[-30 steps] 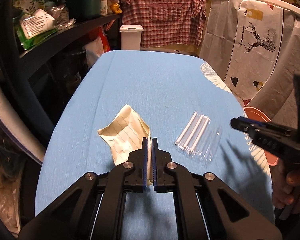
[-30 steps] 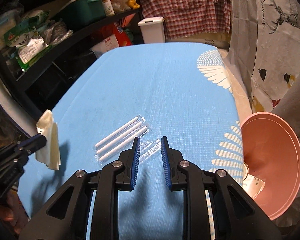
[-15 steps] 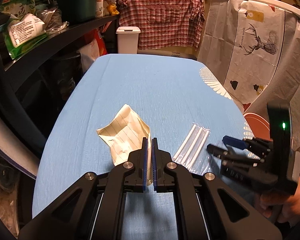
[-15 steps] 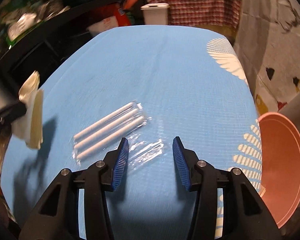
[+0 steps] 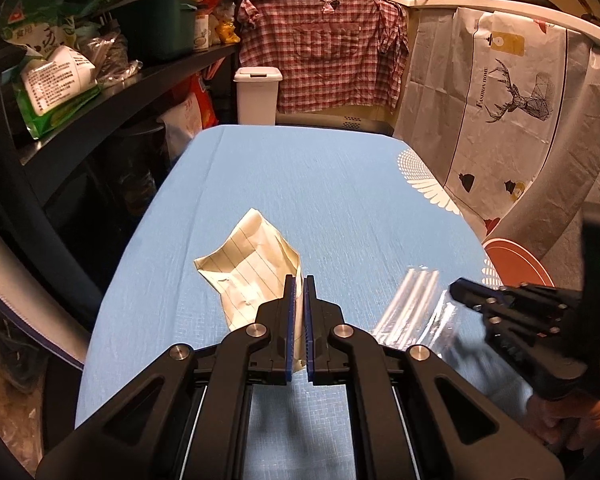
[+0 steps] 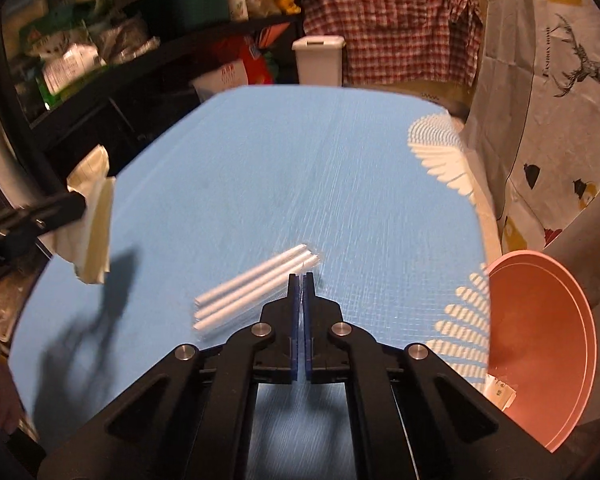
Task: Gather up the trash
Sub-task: 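Grasp the beige paper with left gripper while right gripper grasps the clear straw pack, then carry the beige paper and straw pack over the pink bin with both tools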
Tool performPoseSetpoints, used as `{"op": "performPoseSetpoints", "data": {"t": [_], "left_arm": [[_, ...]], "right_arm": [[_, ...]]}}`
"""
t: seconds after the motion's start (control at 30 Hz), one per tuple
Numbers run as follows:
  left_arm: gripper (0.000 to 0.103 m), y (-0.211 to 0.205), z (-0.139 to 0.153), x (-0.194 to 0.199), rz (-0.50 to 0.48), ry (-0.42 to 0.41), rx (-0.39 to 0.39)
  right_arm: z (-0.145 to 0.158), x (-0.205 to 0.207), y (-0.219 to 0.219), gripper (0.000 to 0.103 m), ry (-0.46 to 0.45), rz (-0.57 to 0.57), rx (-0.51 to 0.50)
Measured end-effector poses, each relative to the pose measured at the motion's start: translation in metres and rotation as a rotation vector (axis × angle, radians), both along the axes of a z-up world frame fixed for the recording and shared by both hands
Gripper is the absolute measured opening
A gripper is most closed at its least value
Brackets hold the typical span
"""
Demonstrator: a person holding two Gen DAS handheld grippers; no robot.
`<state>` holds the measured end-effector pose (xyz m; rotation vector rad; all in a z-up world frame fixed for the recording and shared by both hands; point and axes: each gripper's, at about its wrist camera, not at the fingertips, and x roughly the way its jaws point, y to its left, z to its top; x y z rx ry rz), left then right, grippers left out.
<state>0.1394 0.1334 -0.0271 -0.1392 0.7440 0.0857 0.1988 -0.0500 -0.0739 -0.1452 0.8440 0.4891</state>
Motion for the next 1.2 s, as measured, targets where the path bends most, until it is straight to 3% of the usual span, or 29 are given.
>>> {"op": "performPoseSetpoints", "data": {"t": [0.9, 1.2], "left_arm": [[0.004, -0.031, 0.028, -0.012, -0.058, -0.047, -0.026], [0.004, -0.049, 0.024, -0.003, -0.081, -0.035, -0.020]], "right_arm": [[0.117, -0.024, -0.082, 0.002, -0.149, 0.000, 0.053], [0.100, -0.020, -0.128, 0.002, -0.121, -0.090, 0.096]]}}
